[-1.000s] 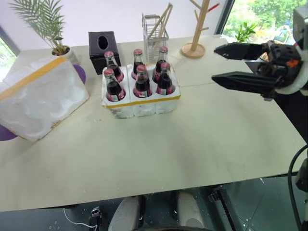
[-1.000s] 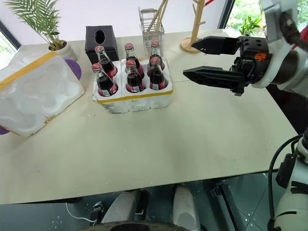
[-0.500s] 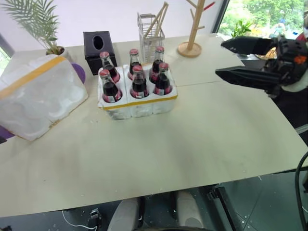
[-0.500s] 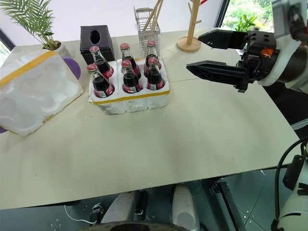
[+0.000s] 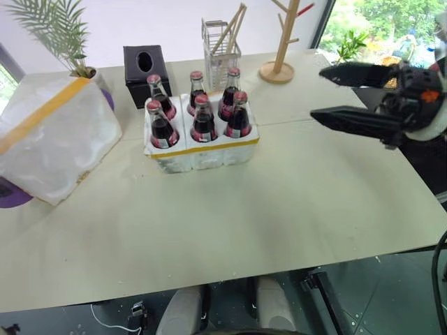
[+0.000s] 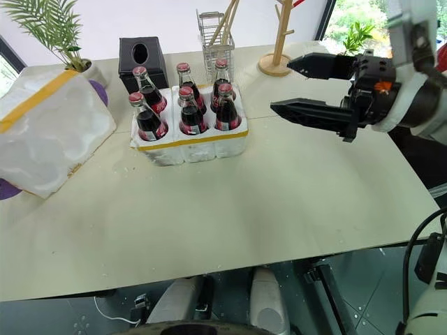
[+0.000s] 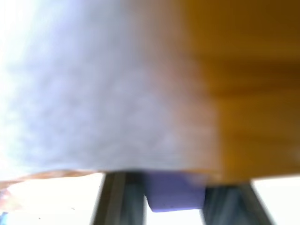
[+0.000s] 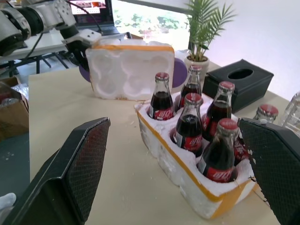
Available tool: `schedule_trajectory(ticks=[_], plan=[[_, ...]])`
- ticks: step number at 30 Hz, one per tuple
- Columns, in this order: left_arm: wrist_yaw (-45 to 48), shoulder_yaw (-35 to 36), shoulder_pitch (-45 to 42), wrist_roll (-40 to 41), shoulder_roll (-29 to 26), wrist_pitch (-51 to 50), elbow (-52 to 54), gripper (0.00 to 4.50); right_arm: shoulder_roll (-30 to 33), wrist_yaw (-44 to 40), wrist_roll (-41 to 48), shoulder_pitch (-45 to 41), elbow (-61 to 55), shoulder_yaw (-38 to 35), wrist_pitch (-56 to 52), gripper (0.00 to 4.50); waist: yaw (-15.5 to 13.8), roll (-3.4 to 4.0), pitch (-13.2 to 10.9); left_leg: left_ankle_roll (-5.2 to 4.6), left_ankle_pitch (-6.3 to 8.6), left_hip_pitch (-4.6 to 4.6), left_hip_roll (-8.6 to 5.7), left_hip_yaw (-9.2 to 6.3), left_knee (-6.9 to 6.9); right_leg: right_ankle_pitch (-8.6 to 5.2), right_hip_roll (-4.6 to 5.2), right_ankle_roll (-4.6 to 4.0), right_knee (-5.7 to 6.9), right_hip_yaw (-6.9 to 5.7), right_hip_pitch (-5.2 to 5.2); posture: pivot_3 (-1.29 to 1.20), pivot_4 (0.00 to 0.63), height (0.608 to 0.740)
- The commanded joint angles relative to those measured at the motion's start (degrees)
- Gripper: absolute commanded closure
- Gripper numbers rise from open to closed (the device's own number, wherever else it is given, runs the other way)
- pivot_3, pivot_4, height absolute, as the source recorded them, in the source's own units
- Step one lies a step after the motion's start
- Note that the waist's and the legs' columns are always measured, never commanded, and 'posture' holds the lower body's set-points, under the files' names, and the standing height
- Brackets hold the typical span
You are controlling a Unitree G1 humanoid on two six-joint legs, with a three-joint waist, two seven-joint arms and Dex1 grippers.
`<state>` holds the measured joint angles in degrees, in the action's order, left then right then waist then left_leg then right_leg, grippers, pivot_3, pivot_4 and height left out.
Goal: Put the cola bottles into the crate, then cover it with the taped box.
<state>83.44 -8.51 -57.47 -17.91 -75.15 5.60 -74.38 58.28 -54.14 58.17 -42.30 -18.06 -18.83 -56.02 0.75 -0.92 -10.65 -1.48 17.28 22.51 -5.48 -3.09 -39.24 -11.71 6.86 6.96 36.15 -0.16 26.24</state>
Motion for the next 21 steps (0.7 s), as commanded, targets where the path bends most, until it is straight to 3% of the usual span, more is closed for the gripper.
schedule_trajectory(ticks=[1,5,11,15,21], plan=[[0.7,2.0,0.0,1.9,-0.7,-0.4,0.3,4.24,1.7,-0.7,-1.3,0.6,-1.5,-0.9,2.2,0.00,0.0,0.00,0.0,0.00,0.00,0.00,0.00,0.00,0.00,0.00,0.00,0.00,0.00,0.00,0.01,0.00,0.150,0.740],[0.0,6.4,-0.4,6.4,0.3,0.1,1.8,4.24,2.6,-0.1,-1.1,2.5,-0.4,-1.5,0.8,0.00,-0.1,-0.05,0.0,0.00,0.00,0.00,0.00,-0.01,0.00,0.00,0.00,0.00,0.00,0.00,0.01,0.00,0.150,0.740],[-10.6,11.6,1.8,11.1,2.8,7.5,8.0,4.24,3.1,-0.4,-4.8,6.7,-0.8,-2.4,4.3,0.00,0.0,-0.18,0.0,0.01,0.00,0.01,0.01,-0.01,-0.02,0.00,0.03,0.00,-0.02,0.01,0.02,0.00,0.150,0.740],[-29.1,13.5,2.5,9.9,6.5,15.9,19.3,4.24,2.5,0.2,-4.3,8.9,-1.4,-3.5,4.3,0.00,-0.2,-0.20,0.0,0.05,-0.02,0.02,0.02,-0.03,-0.01,0.00,0.02,0.00,-0.03,0.01,0.06,0.00,0.150,0.740],[-47.5,14.3,8.1,5.2,12.3,13.3,43.4,4.24,1.9,1.5,-4.7,10.4,-0.8,-3.5,4.7,0.00,-0.2,-0.24,0.0,0.08,-0.03,0.05,-0.02,-0.02,-0.02,0.03,0.06,0.04,-0.04,0.07,0.04,0.00,0.150,0.740]])
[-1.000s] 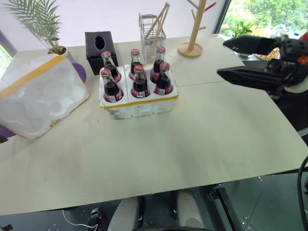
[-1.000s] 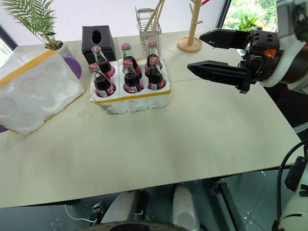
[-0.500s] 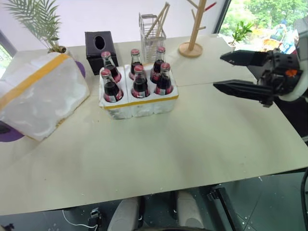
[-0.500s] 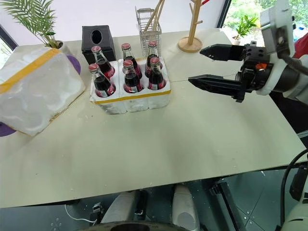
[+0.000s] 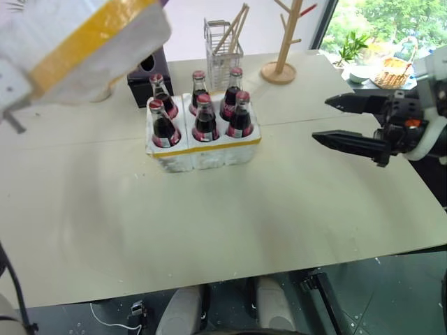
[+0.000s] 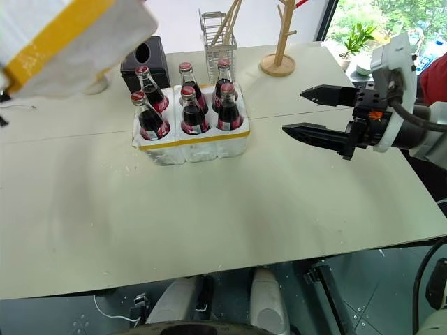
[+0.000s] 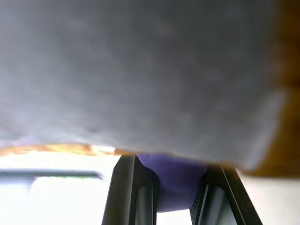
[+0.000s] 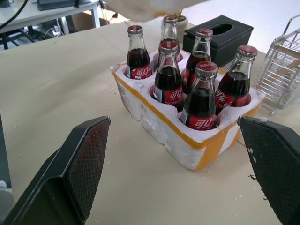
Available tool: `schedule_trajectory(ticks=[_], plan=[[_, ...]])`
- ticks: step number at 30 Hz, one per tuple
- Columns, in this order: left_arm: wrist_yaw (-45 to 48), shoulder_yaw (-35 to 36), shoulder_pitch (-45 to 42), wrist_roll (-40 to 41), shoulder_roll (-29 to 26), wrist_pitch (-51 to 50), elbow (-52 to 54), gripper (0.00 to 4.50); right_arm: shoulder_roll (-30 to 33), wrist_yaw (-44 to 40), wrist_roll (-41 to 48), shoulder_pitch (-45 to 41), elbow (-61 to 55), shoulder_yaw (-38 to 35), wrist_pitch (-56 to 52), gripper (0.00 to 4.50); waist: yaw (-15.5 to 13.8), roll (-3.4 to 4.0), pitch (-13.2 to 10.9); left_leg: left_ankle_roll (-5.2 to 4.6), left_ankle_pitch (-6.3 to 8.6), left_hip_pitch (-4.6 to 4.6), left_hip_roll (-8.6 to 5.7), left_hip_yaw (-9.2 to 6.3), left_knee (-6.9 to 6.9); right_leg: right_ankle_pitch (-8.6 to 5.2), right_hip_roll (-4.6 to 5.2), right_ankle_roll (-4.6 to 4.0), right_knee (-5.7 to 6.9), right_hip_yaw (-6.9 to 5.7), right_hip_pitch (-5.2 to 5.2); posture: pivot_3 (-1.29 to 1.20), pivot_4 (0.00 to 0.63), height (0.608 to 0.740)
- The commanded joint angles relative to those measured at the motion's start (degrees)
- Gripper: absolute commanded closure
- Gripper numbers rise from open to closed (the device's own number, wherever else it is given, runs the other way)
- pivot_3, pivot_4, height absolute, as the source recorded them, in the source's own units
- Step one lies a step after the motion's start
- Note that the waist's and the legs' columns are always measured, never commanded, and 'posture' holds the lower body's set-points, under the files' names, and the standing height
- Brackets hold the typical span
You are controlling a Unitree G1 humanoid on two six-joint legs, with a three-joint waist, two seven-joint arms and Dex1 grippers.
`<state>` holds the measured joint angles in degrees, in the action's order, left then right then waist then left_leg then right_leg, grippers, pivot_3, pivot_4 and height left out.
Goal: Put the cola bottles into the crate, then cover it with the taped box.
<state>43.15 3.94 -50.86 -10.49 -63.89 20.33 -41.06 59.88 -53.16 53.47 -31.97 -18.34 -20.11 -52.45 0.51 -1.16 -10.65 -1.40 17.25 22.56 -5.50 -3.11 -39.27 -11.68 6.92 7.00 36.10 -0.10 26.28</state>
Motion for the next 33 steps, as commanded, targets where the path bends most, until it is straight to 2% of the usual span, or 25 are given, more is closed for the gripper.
schedule_trajectory(ticks=[1,7,12,15,21,33], plan=[[-9.4,1.4,2.8,-4.0,2.0,-1.9,15.2,4.24,0.3,0.6,-0.4,0.4,-0.3,-2.2,1.3,0.00,0.1,0.00,0.0,0.01,0.00,0.00,0.00,0.00,0.01,0.00,-0.01,0.00,0.00,0.00,0.02,0.00,0.150,0.740],[-13.9,-1.7,11.0,-14.6,5.2,-9.9,35.4,4.24,0.2,2.2,-0.3,1.1,0.7,-3.3,1.2,0.00,0.2,0.03,0.0,0.07,-0.04,0.00,0.01,0.03,0.05,0.00,-0.04,0.00,-0.01,0.03,0.04,0.00,0.150,0.740],[-15.7,-3.4,16.5,-23.5,5.5,-14.4,44.0,4.24,0.4,2.9,-0.1,2.8,0.0,-4.2,1.1,0.00,0.0,0.03,0.0,0.03,-0.02,-0.03,0.03,0.02,0.04,0.00,-0.06,0.00,-0.05,0.03,0.02,0.00,0.150,0.740],[-17.3,-5.4,17.5,-29.2,5.4,-14.2,46.6,4.24,0.1,3.8,0.9,2.8,-0.2,-5.0,0.7,0.00,-0.1,0.03,0.0,0.03,-0.02,-0.04,0.02,0.02,0.04,0.00,-0.05,0.00,-0.06,0.03,-0.01,0.00,0.150,0.740],[-17.0,-6.7,18.2,-34.6,5.9,-14.7,50.3,4.24,-0.6,5.5,1.9,2.6,0.0,-5.2,0.5,0.00,-0.9,0.03,0.0,0.03,-0.02,-0.04,0.02,0.01,0.04,0.00,-0.05,0.00,-0.09,0.02,-0.02,0.00,0.150,0.740],[-17.8,-8.5,15.3,-37.3,9.6,-17.8,45.6,4.24,-1.7,7.5,3.6,2.3,-0.3,-5.1,0.9,0.00,-1.3,0.02,0.0,0.04,-0.02,-0.05,0.02,0.01,0.04,0.00,-0.04,-0.01,-0.09,0.01,-0.04,0.00,0.150,0.740]])
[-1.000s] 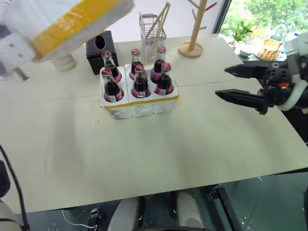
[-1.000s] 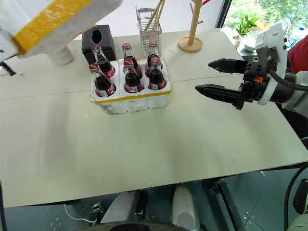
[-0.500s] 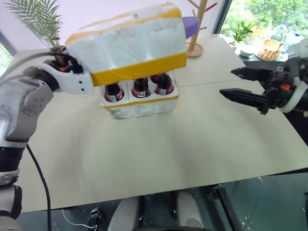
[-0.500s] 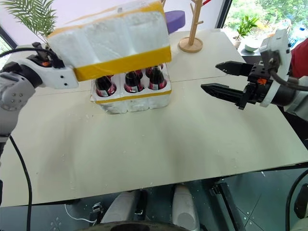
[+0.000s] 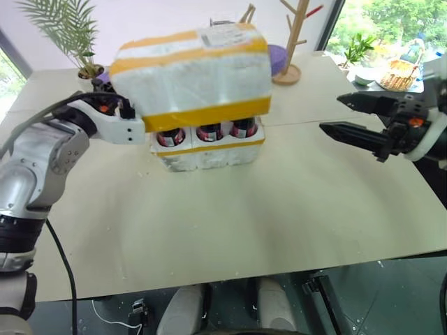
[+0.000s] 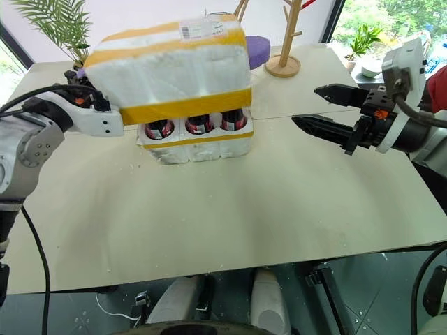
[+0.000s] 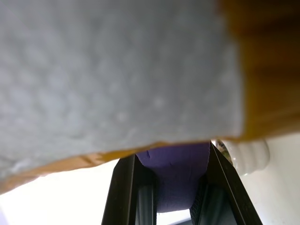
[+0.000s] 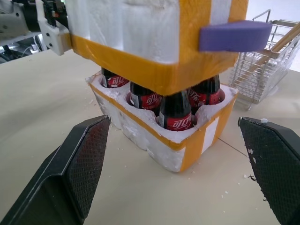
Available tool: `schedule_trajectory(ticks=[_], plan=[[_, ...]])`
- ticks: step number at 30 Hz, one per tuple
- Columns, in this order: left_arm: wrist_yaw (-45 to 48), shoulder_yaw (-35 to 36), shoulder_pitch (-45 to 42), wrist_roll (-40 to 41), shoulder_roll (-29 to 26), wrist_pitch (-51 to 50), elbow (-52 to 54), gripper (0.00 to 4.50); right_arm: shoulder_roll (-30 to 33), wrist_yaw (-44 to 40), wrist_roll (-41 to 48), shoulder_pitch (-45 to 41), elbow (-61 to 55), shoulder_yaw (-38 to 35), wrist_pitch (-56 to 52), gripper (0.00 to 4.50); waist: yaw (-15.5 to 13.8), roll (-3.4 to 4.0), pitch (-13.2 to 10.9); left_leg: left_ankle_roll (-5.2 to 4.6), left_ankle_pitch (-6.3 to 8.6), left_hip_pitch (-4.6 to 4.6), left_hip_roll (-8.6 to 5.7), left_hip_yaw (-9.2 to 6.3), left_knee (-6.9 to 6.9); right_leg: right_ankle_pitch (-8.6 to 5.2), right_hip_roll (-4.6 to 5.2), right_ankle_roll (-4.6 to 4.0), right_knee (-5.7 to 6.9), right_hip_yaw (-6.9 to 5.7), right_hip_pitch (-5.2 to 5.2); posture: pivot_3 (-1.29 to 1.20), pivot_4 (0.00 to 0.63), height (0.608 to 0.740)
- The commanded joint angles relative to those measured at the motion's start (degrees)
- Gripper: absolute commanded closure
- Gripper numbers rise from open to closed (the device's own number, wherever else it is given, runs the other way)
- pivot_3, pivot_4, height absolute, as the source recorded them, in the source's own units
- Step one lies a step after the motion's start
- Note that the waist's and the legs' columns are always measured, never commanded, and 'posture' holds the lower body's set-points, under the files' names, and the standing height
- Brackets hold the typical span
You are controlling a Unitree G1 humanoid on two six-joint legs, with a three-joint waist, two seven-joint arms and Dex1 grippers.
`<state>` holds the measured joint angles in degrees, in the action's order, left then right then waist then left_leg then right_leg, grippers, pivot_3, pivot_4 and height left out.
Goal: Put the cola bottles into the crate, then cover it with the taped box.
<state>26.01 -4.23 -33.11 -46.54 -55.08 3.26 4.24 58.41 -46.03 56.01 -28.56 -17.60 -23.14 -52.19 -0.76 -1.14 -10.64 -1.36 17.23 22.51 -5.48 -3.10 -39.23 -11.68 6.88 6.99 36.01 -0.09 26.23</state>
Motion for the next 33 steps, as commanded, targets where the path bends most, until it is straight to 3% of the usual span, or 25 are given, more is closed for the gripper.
schedule_trajectory(ticks=[1,6,13,19,21,25,27,30,31,33], plan=[[-0.6,-0.7,-2.9,-1.3,1.5,-1.1,0.2,4.24,-0.2,0.5,1.2,-1.0,-1.1,-2.1,0.7,0.00,0.0,0.00,0.0,0.00,0.00,0.00,0.00,0.00,0.00,0.00,0.00,0.00,0.00,-0.01,0.00,0.00,0.150,0.740],[-0.4,-1.7,-2.1,-1.4,2.6,-0.3,1.0,4.24,-0.4,1.0,1.8,-0.8,-1.5,-2.3,0.6,0.00,0.1,0.00,0.0,0.01,-0.01,0.00,0.00,0.00,0.00,0.00,0.00,0.00,0.00,-0.01,0.01,0.00,0.150,0.740],[0.2,0.1,2.9,0.4,0.8,1.5,3.1,0.89,-0.1,0.4,1.8,-0.7,-0.9,-1.8,0.6,0.00,0.0,0.00,0.0,0.01,-0.01,0.00,0.01,0.00,0.00,0.00,0.01,0.00,0.00,0.00,0.00,0.00,0.150,0.740],[2.1,8.3,13.3,8.4,-2.0,4.1,10.0,0.89,0.9,-2.1,-1.4,2.7,0.0,-2.1,2.2,0.00,0.1,0.00,0.0,0.01,0.00,0.01,0.02,-0.02,0.01,0.00,0.01,-0.01,-0.02,0.00,0.02,0.00,0.150,0.740],[3.7,13.8,19.2,14.2,-3.1,6.8,12.3,0.89,1.1,-3.1,-2.7,4.4,0.5,-2.6,2.9,0.00,0.1,0.01,0.0,0.01,0.00,0.00,0.03,-0.02,0.01,0.00,0.01,-0.01,-0.02,0.00,0.01,0.00,0.150,0.740],[9.8,26.5,27.2,32.6,-0.2,5.7,15.4,0.89,1.5,-4.7,-4.5,6.0,2.1,-3.1,4.6,0.00,0.1,0.06,0.0,0.02,0.00,-0.02,0.08,-0.01,0.02,0.03,0.01,-0.06,-0.08,0.01,0.02,0.00,0.150,0.740],[18.8,31.8,29.2,47.7,0.5,-4.1,15.4,0.89,1.8,-5.6,-5.4,5.6,3.2,-2.4,5.2,0.00,0.0,0.06,0.0,0.05,-0.01,-0.04,0.12,-0.01,0.01,0.06,-0.01,-0.11,-0.09,-0.02,-0.04,0.00,0.150,0.740],[29.2,40.8,25.6,75.3,-2.0,-35.0,11.7,0.89,2.1,-7.9,-5.7,3.4,5.1,-0.7,5.7,0.00,0.1,0.08,0.0,0.07,-0.03,-0.09,0.13,-0.03,0.00,0.08,-0.05,-0.14,-0.06,-0.07,-0.11,0.00,0.150,0.740],[32.9,42.9,24.2,81.4,-4.4,-42.2,9.0,0.89,2.3,-8.9,-5.9,2.6,5.6,0.0,6.0,0.00,0.2,0.06,0.0,0.07,-0.03,-0.12,0.13,-0.04,-0.01,0.08,-0.07,-0.13,-0.04,-0.09,-0.14,0.00,0.150,0.740],[41.0,43.8,22.9,86.1,-10.3,-48.2,3.0,0.89,2.6,-10.8,-6.5,0.4,7.4,1.7,6.4,0.00,0.5,0.07,0.0,0.07,-0.03,-0.12,0.16,-0.07,-0.04,0.07,-0.14,-0.13,0.00,-0.14,-0.14,0.00,0.150,0.740]])
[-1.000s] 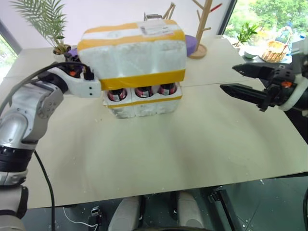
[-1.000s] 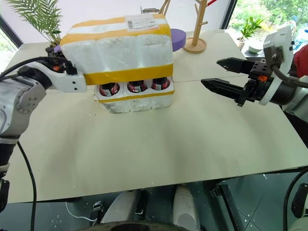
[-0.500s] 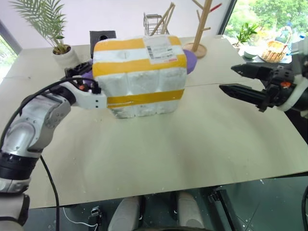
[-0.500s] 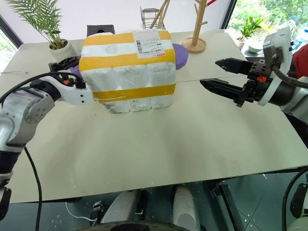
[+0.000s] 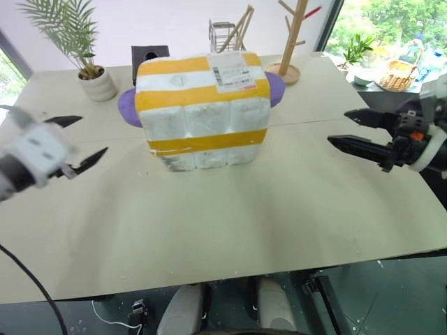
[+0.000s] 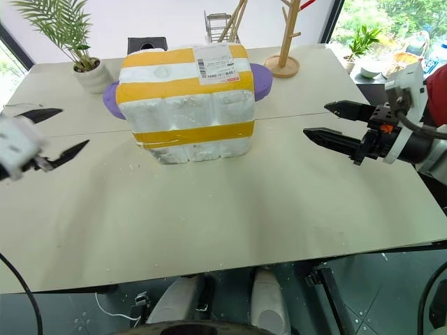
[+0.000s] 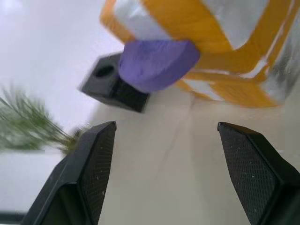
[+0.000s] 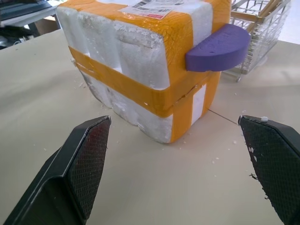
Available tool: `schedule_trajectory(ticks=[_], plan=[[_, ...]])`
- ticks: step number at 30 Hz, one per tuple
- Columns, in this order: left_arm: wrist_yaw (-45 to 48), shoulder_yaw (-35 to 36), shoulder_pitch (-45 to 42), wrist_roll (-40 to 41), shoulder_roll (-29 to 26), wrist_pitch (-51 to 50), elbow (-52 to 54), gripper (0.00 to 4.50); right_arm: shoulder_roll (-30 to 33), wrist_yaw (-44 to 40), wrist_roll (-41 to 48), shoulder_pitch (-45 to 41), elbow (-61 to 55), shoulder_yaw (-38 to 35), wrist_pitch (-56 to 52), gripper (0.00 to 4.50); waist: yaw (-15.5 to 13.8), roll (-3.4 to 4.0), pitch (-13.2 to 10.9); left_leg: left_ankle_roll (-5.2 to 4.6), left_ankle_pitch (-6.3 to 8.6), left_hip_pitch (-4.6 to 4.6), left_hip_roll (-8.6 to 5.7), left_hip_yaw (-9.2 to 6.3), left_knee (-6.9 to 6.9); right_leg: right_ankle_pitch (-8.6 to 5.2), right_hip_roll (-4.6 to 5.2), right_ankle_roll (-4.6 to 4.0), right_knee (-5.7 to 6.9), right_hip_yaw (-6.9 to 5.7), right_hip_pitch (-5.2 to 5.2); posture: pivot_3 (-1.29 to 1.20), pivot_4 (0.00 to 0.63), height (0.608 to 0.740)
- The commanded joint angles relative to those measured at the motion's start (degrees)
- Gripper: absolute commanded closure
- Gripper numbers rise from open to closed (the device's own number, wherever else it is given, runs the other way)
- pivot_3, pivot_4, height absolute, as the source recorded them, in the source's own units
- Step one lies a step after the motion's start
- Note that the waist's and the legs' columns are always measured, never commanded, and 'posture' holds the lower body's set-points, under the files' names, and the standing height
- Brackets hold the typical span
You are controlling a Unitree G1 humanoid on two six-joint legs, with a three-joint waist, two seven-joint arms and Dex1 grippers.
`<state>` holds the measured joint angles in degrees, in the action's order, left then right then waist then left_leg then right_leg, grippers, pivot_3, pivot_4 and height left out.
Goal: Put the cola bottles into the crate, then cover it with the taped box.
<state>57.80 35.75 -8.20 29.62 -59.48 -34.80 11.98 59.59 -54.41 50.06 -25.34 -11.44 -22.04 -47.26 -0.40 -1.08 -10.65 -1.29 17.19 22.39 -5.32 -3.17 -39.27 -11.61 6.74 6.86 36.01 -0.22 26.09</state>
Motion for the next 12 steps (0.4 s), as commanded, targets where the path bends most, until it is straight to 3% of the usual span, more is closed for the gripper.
schedule_trajectory(ticks=[1,7,12], plan=[[12.8,3.3,-2.8,10.9,-8.4,-10.8,-7.8,0.89,1.6,-3.5,-1.0,-3.9,2.1,1.6,1.7,0.00,0.2,0.00,0.0,0.00,0.00,0.00,-0.01,0.00,0.01,0.00,0.00,0.00,-0.02,0.00,-0.02,0.00,0.150,0.740],[23.6,-6.1,-14.4,12.8,-18.6,-12.2,-21.8,0.89,1.7,-9.4,-3.4,-10.4,6.6,7.1,2.2,0.00,1.1,0.07,0.0,0.00,0.01,-0.01,-0.02,0.00,0.07,-0.01,-0.01,-0.01,-0.10,-0.01,-0.05,0.00,0.150,0.740],[26.7,-13.3,-21.0,9.2,-19.5,-6.8,-25.8,0.89,0.9,-11.3,-5.5,-13.4,9.1,9.4,2.5,0.00,1.3,0.10,-0.1,0.01,0.00,-0.01,-0.01,0.01,0.13,-0.01,0.02,-0.01,-0.11,0.01,0.03,0.00,0.150,0.740]])
